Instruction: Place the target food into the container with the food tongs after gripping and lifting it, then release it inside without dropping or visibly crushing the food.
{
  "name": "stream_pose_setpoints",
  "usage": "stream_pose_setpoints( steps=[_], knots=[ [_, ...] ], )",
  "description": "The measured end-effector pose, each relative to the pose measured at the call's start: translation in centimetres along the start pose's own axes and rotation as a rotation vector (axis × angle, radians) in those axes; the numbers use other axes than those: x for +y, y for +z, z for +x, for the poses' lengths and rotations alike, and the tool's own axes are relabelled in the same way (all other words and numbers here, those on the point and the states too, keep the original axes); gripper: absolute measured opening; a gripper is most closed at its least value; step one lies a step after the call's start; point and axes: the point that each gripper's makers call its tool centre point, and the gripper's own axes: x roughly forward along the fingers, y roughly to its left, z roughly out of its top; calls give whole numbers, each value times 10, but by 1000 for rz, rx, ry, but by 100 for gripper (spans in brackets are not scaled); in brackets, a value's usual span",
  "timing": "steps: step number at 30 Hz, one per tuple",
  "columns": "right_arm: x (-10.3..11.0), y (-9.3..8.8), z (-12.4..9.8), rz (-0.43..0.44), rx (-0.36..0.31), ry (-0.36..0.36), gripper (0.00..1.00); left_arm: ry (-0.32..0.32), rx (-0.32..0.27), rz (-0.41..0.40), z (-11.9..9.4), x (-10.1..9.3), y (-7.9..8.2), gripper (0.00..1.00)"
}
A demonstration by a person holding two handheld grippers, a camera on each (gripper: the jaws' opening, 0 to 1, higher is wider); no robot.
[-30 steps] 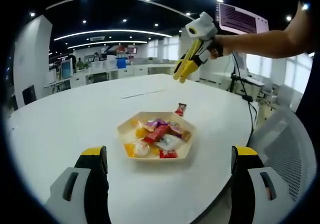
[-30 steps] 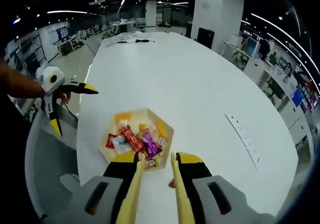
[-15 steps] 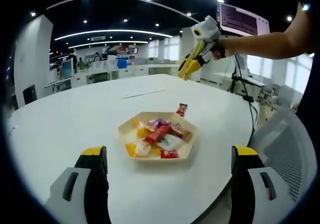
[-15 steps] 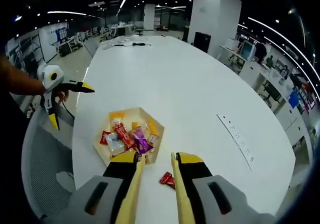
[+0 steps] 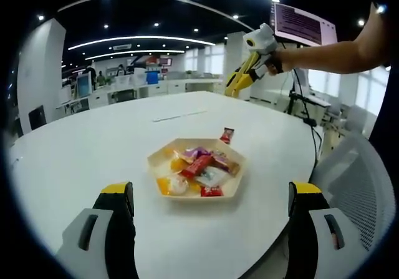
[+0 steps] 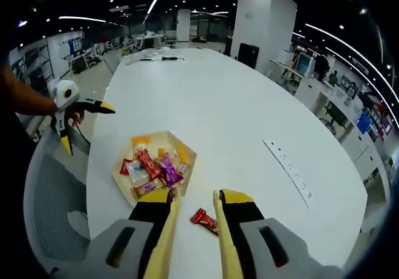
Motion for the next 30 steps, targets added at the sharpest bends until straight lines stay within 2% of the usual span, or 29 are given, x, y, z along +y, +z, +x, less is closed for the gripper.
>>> stream_pose_setpoints(
  steps=[5, 8, 15, 30],
  knots=[
    [-8, -8, -2, -13, -2, -6, 29, 0, 7, 2, 1, 0, -1, 100],
    [-8, -8, -3, -20, -43, 14, 30, 2, 10, 1, 1, 0, -2, 100],
    [-18, -19, -1, -37, -42, 21, 29, 4, 13, 1, 1, 2, -3, 100],
    [-45, -41, 9, -1, -34, 22, 30, 12, 30, -3, 2, 3, -5, 100]
  ],
)
